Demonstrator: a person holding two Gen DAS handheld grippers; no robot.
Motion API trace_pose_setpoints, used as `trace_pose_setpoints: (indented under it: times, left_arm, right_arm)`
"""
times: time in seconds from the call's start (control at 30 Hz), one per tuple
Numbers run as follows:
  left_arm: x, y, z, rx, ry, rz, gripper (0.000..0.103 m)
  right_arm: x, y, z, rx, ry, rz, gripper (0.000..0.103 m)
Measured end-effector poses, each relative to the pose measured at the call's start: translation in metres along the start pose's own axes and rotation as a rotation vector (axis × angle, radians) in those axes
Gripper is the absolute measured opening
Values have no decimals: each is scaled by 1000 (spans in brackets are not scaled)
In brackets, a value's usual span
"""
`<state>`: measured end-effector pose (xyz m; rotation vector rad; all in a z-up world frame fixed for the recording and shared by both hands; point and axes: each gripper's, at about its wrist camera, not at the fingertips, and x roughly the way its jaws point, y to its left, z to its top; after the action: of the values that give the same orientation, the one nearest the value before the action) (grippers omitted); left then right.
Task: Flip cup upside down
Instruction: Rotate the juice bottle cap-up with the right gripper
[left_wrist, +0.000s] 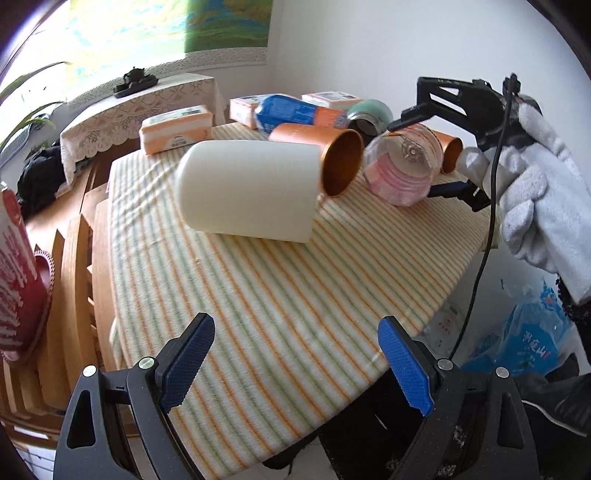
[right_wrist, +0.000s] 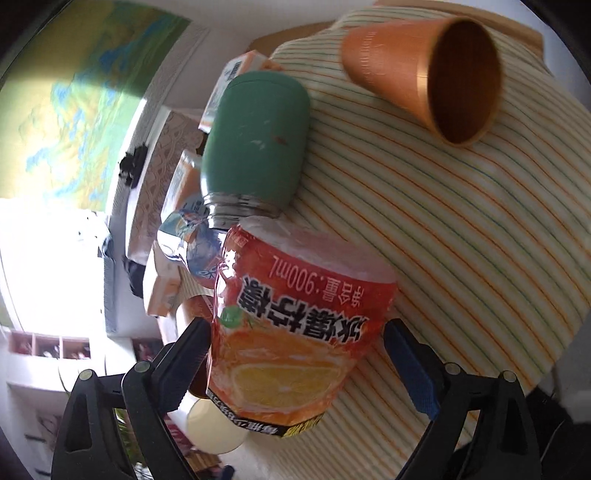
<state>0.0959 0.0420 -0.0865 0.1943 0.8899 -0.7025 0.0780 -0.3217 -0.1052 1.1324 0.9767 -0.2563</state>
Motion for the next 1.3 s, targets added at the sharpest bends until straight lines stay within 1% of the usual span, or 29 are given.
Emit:
trace_pose_setpoints:
  times: [0.1, 0.17, 0.33, 0.43, 0.5, 0.67, 0.8, 0.87, 1.0, 1.07, 1.2, 1.27, 1.3]
  left_arm:
    - [0, 1, -1, -17, 10, 9, 92]
    - [1, -1, -1, -11, 21, 17, 92]
    - [-4, -11, 3, -2, 6, 25, 92]
    - [-7, -18, 4, 9, -2, 29, 92]
    - [-10, -23, 3, 16, -4, 35, 92]
    - [-14, -33, 6, 31, 9, 70, 92]
    - [-14, -40, 7, 40, 15, 108, 92]
    - [-16, -43, 8, 34, 13, 110, 92]
    - [-23, -44, 7, 18, 1, 128, 92]
    - [-29, -46, 5, 11, 7, 138, 92]
    - [-39, -51, 1, 24, 3, 172, 92]
    - [-42, -52, 0, 10, -11, 178, 92]
    - [-43, -52, 1, -1, -15, 173, 92]
  right_arm:
    - [3, 4, 3, -50, 1, -2, 91]
    - [3, 10, 4, -96, 0, -3, 88]
    - [-6, 14, 2, -182, -13, 3, 87]
    - [-13, 15, -1, -250, -35, 23, 87]
    - [-17, 18, -8, -329, -63, 23, 87]
    - [-30, 26, -25, -527, -180, -7, 86]
    - [-43, 43, -40, -691, -355, -32, 86]
    - [-44, 52, -45, -757, -384, -30, 86]
    - [-40, 67, -53, -893, -488, -84, 86]
    - [-38, 65, -53, -917, -497, -102, 86]
    - [-32, 61, -45, -935, -487, -121, 86]
    - [-28, 64, -45, -949, -482, -117, 86]
    - [-26, 66, -46, -961, -466, -102, 86]
